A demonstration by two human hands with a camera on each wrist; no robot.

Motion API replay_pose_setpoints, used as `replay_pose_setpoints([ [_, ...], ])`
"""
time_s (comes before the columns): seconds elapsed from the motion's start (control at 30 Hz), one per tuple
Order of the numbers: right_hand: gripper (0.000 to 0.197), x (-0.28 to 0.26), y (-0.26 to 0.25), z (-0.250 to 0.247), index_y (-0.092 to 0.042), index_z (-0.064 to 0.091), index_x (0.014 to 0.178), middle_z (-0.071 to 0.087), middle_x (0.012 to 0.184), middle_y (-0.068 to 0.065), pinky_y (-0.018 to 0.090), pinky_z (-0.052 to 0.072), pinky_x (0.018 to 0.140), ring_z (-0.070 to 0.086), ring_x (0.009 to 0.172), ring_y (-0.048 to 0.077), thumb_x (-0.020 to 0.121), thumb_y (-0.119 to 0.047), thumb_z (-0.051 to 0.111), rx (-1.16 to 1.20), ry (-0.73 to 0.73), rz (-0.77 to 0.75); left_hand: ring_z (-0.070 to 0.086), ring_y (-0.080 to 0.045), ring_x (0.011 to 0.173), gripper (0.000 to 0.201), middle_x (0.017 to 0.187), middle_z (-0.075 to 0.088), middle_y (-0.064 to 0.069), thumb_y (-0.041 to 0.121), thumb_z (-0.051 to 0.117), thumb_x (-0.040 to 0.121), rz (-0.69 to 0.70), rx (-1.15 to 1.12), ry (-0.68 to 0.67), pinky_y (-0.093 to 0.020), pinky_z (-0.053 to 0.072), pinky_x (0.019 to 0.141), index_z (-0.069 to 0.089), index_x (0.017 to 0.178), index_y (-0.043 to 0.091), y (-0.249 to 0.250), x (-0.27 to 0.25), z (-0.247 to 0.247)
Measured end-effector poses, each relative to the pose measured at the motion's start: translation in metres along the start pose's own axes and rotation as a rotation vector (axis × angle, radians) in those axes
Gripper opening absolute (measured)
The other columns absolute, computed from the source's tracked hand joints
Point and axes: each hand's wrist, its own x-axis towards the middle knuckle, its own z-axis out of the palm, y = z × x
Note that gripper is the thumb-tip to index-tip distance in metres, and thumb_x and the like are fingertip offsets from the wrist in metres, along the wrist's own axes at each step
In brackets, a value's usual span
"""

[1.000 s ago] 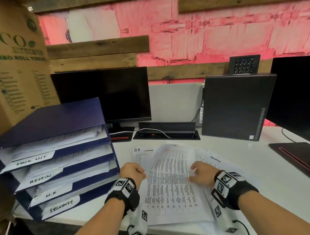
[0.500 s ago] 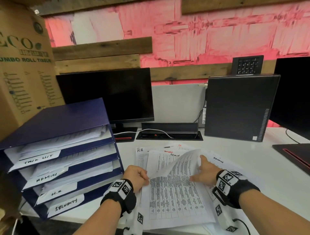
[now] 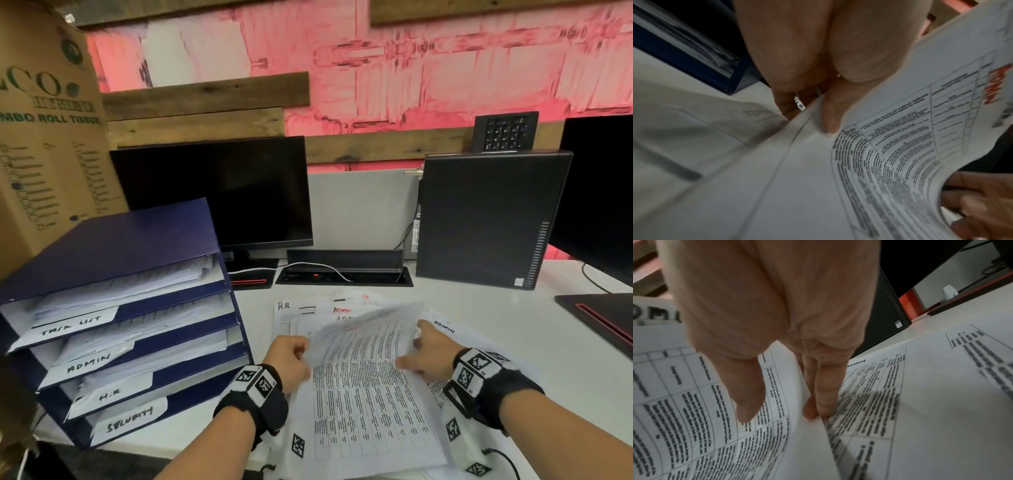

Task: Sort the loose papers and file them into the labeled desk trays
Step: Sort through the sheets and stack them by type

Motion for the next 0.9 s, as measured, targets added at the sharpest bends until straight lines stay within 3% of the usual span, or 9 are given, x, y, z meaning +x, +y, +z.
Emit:
replay_pose_setpoints([
  [0.07, 0.063, 0.002, 0.005, 0.000, -0.016, 0.043, 0.124, 0.065, 0.110, 0.003, 0.041, 0.056, 0.086, 0.066, 0.097, 0.020, 0.073, -0.016, 0.079, 0.012, 0.009, -0.032, 0.051, -0.008, 0.061, 0.040, 0.060, 0.051, 0.004, -0.020, 0.056, 0.071, -0.002, 0.040, 0.020, -0.010, 0.043, 0.050, 0.052, 0.053, 0.016, 0.005, -0.005, 0.003],
  [0.17, 0.028, 0.006, 0.013, -0.005, -0.006, 0.061, 0.101, 0.070, 0.093, 0.008, 0.042, 0.059, 0.077, 0.069, 0.086, 0.023, 0.077, -0.013, 0.075, -0.025, 0.084, -0.032, 0.061, -0.012, 0.082, 0.042, 0.076, 0.063, 0.003, -0.019, 0.060, 0.072, -0.036, 0.031, 0.005, -0.017, 0.049, 0.065, 0.058, 0.052, 0.019, 0.002, 0.002, 0.006],
  [0.27, 0.024, 0.008, 0.013, -0.012, 0.002, 0.063, 0.095, 0.070, 0.081, 0.011, 0.028, 0.059, 0.061, 0.068, 0.067, 0.018, 0.079, -0.012, 0.073, -0.031, 0.089, 0.013, 0.062, -0.022, 0.099, 0.023, 0.097, 0.067, -0.006, -0.008, 0.064, 0.075, -0.077, 0.076, -0.045, -0.027, 0.053, 0.081, 0.069, 0.088, 0.011, 0.007, 0.013, 0.006],
  [0.33, 0.014, 0.008, 0.012, -0.015, 0.000, 0.061, 0.087, 0.065, 0.068, 0.007, 0.020, 0.050, 0.046, 0.060, 0.052, 0.013, 0.081, -0.008, 0.071, -0.036, 0.100, 0.047, 0.062, -0.022, 0.102, 0.034, 0.105, 0.067, -0.004, 0.009, 0.072, 0.073, -0.125, 0.109, -0.075, -0.031, 0.052, 0.089, 0.065, 0.107, 0.014, 0.012, 0.022, 0.007],
  [0.4, 0.016, 0.011, 0.014, -0.016, -0.003, 0.055, 0.083, 0.061, 0.056, 0.002, 0.019, 0.045, 0.043, 0.055, 0.043, 0.011, 0.079, -0.005, 0.071, -0.045, 0.096, 0.068, 0.063, -0.019, 0.099, 0.051, 0.103, 0.068, 0.003, 0.030, 0.078, 0.059, -0.168, 0.143, -0.110, -0.035, 0.053, 0.091, 0.064, 0.107, 0.024, 0.012, 0.029, 0.008],
  [0.47, 0.018, 0.016, 0.018, -0.015, -0.002, 0.053, 0.082, 0.058, 0.050, 0.000, 0.021, 0.045, 0.045, 0.053, 0.039, 0.012, 0.075, -0.002, 0.069, -0.050, 0.090, 0.059, 0.065, -0.017, 0.095, 0.057, 0.098, 0.069, 0.007, 0.038, 0.078, 0.047, -0.204, 0.150, -0.121, -0.037, 0.055, 0.089, 0.064, 0.102, 0.030, 0.005, 0.039, 0.013],
  [0.6, 0.033, 0.022, 0.023, -0.011, -0.004, 0.058, 0.100, 0.065, 0.067, 0.008, 0.024, 0.051, 0.048, 0.060, 0.049, 0.016, 0.070, -0.003, 0.071, -0.068, 0.099, 0.050, 0.065, -0.015, 0.092, 0.033, 0.094, 0.070, 0.006, 0.016, 0.083, 0.062, -0.179, 0.074, -0.018, -0.029, 0.054, 0.083, 0.068, 0.090, 0.024, 0.014, 0.037, 0.016],
  [0.73, 0.024, 0.022, 0.022, -0.009, -0.003, 0.063, 0.092, 0.067, 0.065, 0.008, 0.032, 0.058, 0.058, 0.064, 0.055, 0.019, 0.069, -0.003, 0.069, -0.086, 0.117, 0.028, 0.067, -0.017, 0.090, 0.031, 0.093, 0.072, 0.001, 0.001, 0.081, 0.065, -0.139, -0.093, 0.065, -0.028, 0.055, 0.080, 0.073, 0.091, 0.015, 0.012, 0.036, 0.017],
  [0.9, 0.023, 0.017, 0.025, -0.009, -0.008, 0.064, 0.097, 0.070, 0.080, 0.006, 0.032, 0.060, 0.066, 0.068, 0.068, 0.019, 0.076, -0.011, 0.073, -0.057, 0.096, -0.030, 0.070, -0.027, 0.084, 0.024, 0.087, 0.073, -0.014, -0.011, 0.075, 0.064, -0.070, -0.240, 0.130, -0.039, 0.058, 0.079, 0.072, 0.086, -0.002, 0.017, 0.025, 0.012],
])
